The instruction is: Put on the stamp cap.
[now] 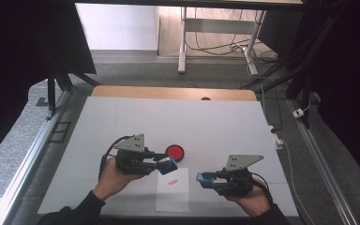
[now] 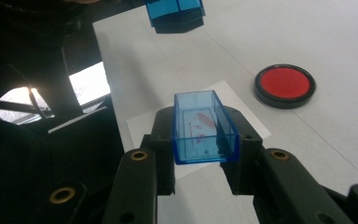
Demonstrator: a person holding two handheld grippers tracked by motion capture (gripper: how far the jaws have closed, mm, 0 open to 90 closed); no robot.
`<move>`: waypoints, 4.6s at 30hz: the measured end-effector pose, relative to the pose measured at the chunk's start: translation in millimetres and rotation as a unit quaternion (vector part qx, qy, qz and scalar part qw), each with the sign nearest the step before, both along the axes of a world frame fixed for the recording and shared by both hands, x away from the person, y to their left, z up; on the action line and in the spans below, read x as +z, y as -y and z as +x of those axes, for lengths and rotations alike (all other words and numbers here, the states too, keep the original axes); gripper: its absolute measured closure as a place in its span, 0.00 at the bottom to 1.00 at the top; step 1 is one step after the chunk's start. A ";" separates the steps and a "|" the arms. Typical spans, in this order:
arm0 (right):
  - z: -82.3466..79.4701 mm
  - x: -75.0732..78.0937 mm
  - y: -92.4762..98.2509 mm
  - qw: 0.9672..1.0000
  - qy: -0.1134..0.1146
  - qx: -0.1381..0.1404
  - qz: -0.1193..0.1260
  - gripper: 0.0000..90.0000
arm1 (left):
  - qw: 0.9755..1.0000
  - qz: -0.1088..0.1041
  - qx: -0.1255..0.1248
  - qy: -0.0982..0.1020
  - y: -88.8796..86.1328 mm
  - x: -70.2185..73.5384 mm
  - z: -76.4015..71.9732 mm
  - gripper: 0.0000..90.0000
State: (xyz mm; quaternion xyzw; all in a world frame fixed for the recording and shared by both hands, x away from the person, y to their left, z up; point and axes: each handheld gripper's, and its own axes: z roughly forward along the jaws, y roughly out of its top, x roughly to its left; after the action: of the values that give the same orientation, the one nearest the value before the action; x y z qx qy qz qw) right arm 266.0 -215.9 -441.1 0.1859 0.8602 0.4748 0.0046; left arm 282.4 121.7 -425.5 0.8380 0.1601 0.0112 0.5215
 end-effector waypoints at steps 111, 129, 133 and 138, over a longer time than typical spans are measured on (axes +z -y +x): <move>15.8 -9.4 -57.2 1.000 0.020 0.014 -0.008 0.36 | 0.998 -0.021 -0.051 0.027 -5.2 2.9 -1.4 0.78; 8.8 -10.0 -47.1 0.999 0.025 -0.035 -0.032 0.20 | 0.999 0.002 -0.019 0.035 -6.9 5.7 -0.6 0.78; 7.8 -9.6 -43.7 0.998 0.022 -0.041 -0.031 0.18 | 0.999 0.004 -0.012 0.034 -8.9 6.9 0.0 0.78; 6.4 -10.6 -38.8 0.998 0.021 -0.054 -0.036 0.13 | 0.999 0.007 -0.001 0.032 -12.3 6.7 1.5 0.78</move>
State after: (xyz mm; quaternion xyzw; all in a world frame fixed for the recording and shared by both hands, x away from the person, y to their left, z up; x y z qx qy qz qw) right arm 272.4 -177.0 -451.7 0.2216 0.8654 0.4461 0.0551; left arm 283.8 134.1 -418.8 0.8413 0.1421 0.0385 0.5202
